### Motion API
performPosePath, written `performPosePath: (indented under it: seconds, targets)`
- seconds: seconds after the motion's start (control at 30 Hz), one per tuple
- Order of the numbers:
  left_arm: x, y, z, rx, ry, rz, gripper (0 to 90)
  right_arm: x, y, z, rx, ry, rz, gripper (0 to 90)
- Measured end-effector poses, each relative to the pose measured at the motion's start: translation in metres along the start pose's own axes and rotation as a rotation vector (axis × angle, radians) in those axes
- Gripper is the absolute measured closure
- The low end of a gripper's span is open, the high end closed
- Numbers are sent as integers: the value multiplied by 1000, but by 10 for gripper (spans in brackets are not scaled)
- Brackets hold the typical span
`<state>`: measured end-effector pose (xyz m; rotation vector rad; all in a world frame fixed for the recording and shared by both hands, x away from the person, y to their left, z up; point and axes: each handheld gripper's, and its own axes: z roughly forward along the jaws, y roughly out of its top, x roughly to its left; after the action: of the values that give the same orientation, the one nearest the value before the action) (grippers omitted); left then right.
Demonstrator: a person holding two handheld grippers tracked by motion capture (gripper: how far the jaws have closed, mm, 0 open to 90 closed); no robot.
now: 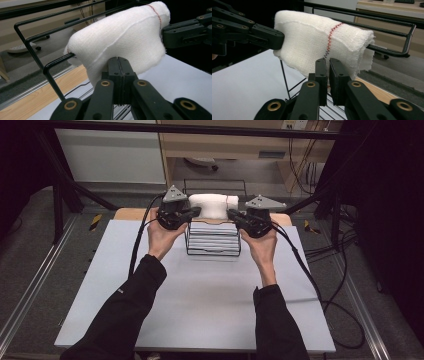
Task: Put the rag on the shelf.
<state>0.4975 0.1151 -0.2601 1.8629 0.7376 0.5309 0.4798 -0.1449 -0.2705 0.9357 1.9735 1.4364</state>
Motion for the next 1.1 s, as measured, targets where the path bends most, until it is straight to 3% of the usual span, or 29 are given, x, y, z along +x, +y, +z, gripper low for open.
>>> performPosePath:
  seconds: [0.27, 0.4, 0.53, 0.87, 1.1]
  targets:
    - [0, -3, -19, 6, -10, -5, 783, 0, 4, -22, -16, 24, 22, 669]
    - [1, -9, -28, 28, -15, -15, 695, -2, 3, -32, -23, 44, 64, 543]
    - [1, -18, -37, 51, -21, -11, 609, -5, -2, -40, -10, 47, 75, 424]
    - [4, -56, -59, 99, -41, -30, 373, -9, -26, -56, 37, 59, 102, 172]
    - [6, -90, -75, 135, -30, -54, 238, -11, -52, -59, 82, 77, 112, 92]
